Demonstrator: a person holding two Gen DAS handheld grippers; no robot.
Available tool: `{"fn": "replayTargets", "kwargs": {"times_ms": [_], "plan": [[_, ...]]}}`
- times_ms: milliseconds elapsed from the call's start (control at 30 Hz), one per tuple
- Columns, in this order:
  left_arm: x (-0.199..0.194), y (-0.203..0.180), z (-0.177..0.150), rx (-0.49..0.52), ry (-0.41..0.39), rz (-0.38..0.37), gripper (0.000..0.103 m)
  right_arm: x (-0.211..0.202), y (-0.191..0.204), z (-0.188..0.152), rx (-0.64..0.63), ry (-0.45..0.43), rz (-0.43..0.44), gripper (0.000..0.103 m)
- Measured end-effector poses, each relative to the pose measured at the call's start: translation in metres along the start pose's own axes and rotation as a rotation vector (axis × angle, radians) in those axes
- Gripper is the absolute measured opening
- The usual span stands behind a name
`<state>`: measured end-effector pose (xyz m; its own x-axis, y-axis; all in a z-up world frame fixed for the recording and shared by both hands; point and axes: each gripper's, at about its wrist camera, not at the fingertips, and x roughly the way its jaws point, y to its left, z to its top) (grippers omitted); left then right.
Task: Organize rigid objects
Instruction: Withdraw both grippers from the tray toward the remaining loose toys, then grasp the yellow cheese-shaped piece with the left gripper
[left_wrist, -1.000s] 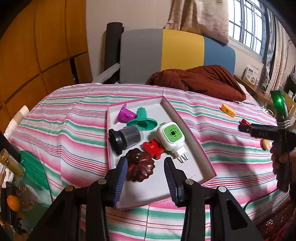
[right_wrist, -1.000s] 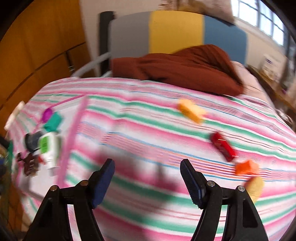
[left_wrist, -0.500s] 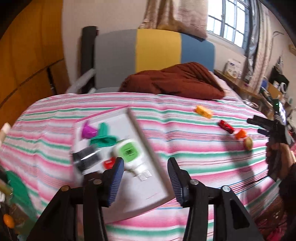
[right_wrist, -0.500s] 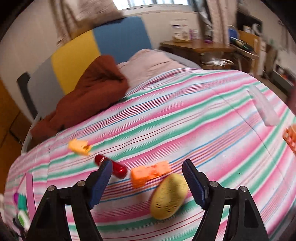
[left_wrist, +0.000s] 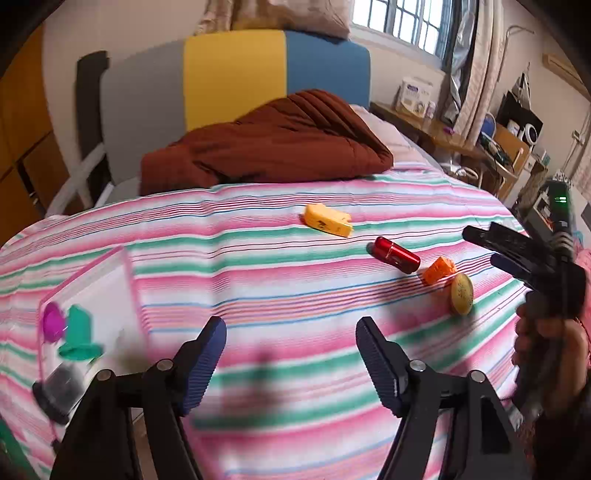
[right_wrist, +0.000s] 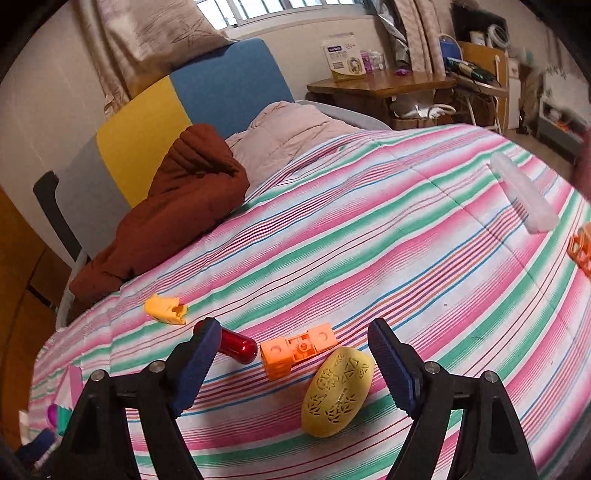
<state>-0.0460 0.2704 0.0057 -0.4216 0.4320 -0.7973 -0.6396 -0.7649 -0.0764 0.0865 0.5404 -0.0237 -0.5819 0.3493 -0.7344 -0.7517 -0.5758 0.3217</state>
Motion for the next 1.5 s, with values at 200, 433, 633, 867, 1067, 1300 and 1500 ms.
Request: {"fn": "replayTargets", "kwargs": {"times_ms": [200,433,633,867,1067,1300,1500], "plan": [[0.047,-0.019,0.027,0.014,0.039,-0.031,0.081,0.001,-0.006,0.001,0.054,0.017,0.033,0.083],[0.105,-0.045,0.060,0.138,0.064,-0.035,0.087,0.002,-0.005,0.003,0.061,0.036,0.080,0.083],[0.144,-0.051,0.087,0.189,0.066,-0.035,0.097,0.001,-0.003,0.003,0.064,0.042,0.112,0.083],[0.184,-0.051,0.107,0.197,0.086,-0.009,0.102,0.002,-0.003,0.002,0.079,0.050,0.136,0.084],[0.202,-0.043,0.106,0.167,0.104,-0.031,0.067,0.004,-0.003,0.001,0.079,0.058,0.132,0.084],[0.178,-0.029,0.075,0.114,0.100,-0.031,0.067,0.004,-0.008,0.003,0.098,0.046,0.114,0.084],[0.138,-0.030,0.019,0.117,0.084,-0.003,0.067,0.003,-0.017,0.005,0.131,0.033,0.110,0.084]]}}
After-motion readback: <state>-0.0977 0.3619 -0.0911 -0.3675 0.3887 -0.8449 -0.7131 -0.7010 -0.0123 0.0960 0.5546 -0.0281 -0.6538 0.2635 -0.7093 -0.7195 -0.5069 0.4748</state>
